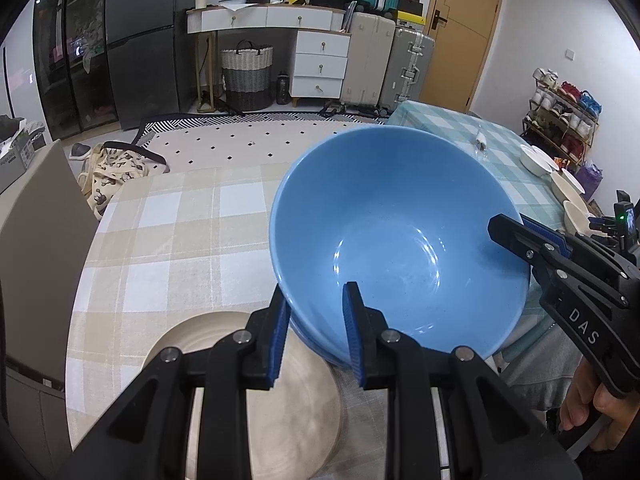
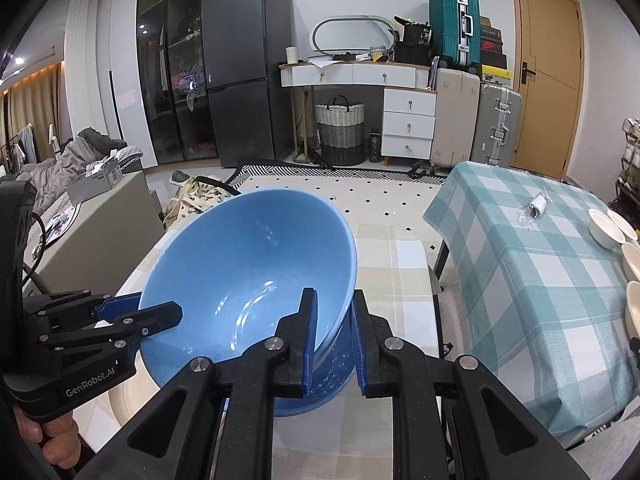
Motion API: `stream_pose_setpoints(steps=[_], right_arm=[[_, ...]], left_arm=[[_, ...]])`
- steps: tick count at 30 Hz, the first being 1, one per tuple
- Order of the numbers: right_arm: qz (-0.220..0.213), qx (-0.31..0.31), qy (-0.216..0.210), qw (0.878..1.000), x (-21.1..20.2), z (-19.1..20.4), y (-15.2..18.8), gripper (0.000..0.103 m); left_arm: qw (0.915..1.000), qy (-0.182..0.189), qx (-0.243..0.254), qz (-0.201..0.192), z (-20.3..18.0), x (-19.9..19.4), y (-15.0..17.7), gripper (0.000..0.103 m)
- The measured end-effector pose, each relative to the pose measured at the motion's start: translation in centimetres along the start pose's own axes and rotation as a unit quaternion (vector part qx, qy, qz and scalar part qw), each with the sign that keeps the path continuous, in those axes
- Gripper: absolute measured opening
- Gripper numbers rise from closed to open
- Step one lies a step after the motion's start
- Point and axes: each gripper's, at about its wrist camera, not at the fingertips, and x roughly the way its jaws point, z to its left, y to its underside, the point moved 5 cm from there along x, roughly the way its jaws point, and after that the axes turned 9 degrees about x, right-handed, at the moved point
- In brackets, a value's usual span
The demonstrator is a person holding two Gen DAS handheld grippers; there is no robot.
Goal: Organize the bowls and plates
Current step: 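Lower the light blue bowl into the darker blue bowl with both tools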
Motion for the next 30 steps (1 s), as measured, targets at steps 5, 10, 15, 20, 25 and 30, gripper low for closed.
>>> stream_pose_setpoints(steps=[5, 10, 15, 20, 25, 30], right_arm=[[0.013, -0.002, 0.000, 1.000, 1.1, 0.1, 0.5, 0.016], [0.026, -0.003, -0.002, 1.000, 1.9, -0.2, 1.1, 0.017], [0.041, -0.007, 0.002, 0.999, 2.9, -0.5, 2.0, 0.017], [0.048, -0.006, 0.005, 0.999, 3.5, -0.7, 2.2, 0.018], [0.060, -0.002, 0.008, 0.998, 4.4, -1.0, 2.6, 0.018], [0.071, -0.003, 0.013, 0.997, 5.1, -1.1, 3.0, 0.018]], left_arm=[[0.9999, -0.004, -0.001, 0.013, 0.2, 0.9, 0.2, 0.024], [0.9998, -0.002, 0.000, 0.019, 0.4, 1.7, 0.3, 0.024], [0.9997, -0.006, 0.001, 0.026, 0.4, 2.4, 0.3, 0.024], [0.9994, -0.008, 0.003, 0.033, 0.4, 3.2, 0.4, 0.024], [0.9992, -0.010, 0.005, 0.039, 0.3, 3.8, 0.6, 0.024], [0.9987, -0.018, 0.014, 0.045, 0.2, 4.4, 0.8, 0.024]])
